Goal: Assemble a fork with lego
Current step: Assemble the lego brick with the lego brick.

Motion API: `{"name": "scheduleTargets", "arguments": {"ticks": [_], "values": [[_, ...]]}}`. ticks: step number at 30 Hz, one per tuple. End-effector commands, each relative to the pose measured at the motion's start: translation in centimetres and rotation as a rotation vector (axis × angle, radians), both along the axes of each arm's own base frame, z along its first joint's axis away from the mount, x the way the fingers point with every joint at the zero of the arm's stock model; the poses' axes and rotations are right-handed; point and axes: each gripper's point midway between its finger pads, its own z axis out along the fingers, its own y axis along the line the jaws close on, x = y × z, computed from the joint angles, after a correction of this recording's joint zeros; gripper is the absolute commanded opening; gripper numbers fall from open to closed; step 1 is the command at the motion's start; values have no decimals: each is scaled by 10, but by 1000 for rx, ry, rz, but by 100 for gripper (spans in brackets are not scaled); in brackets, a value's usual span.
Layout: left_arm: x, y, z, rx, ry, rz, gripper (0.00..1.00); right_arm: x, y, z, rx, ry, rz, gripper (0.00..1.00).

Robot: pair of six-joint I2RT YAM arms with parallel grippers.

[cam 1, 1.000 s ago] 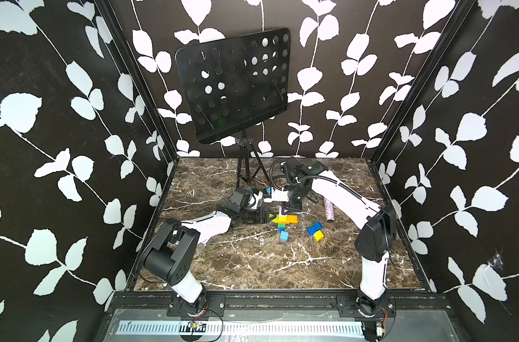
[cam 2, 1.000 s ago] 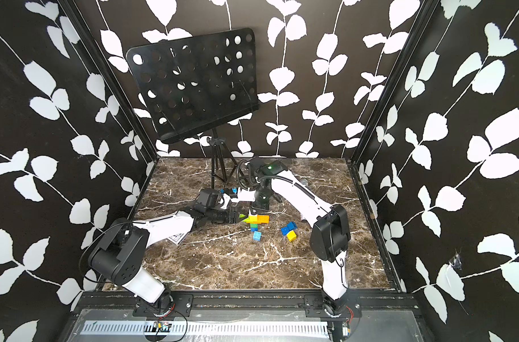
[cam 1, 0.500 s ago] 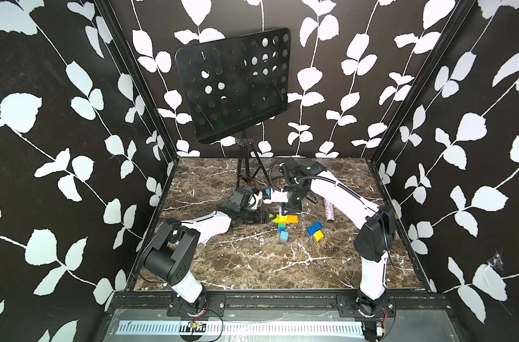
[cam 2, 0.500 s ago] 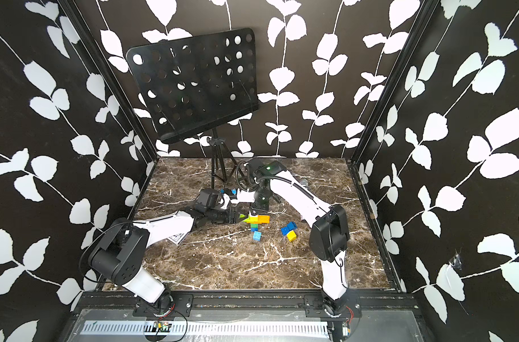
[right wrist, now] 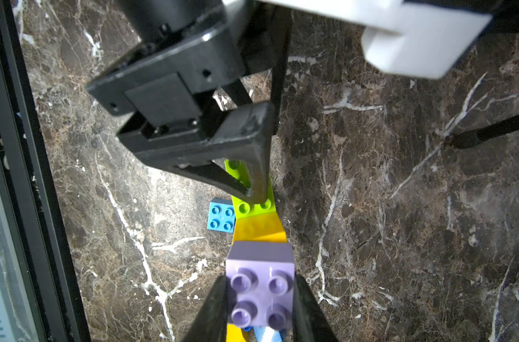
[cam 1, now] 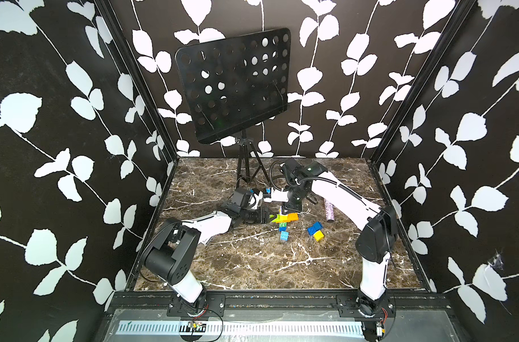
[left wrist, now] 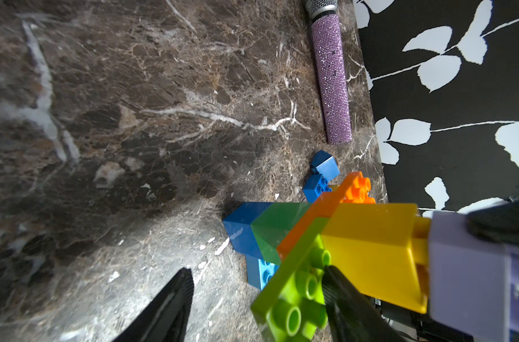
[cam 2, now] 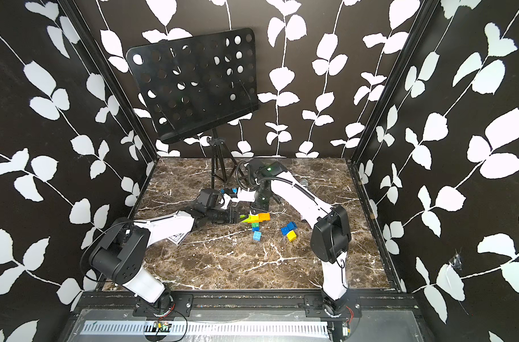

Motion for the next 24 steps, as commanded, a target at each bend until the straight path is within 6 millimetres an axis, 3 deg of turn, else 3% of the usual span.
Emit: {"name": "scheduleTargets", "arguments": {"ticks": [1,5,14,24], "values": [[0,-3,1,2,-7,-18,71,-1,2,10,65,-23,-19,27],[0,-3,2,3,-13,-19,71,-4,2,12,99,-18,4,28],[3,-3,7,11,-34,-20,71,-14,-12,1,2,86,66,27],[5,-5,7,15,-32,-29,71,-11,-8,-7,7,85,89,27]]}}
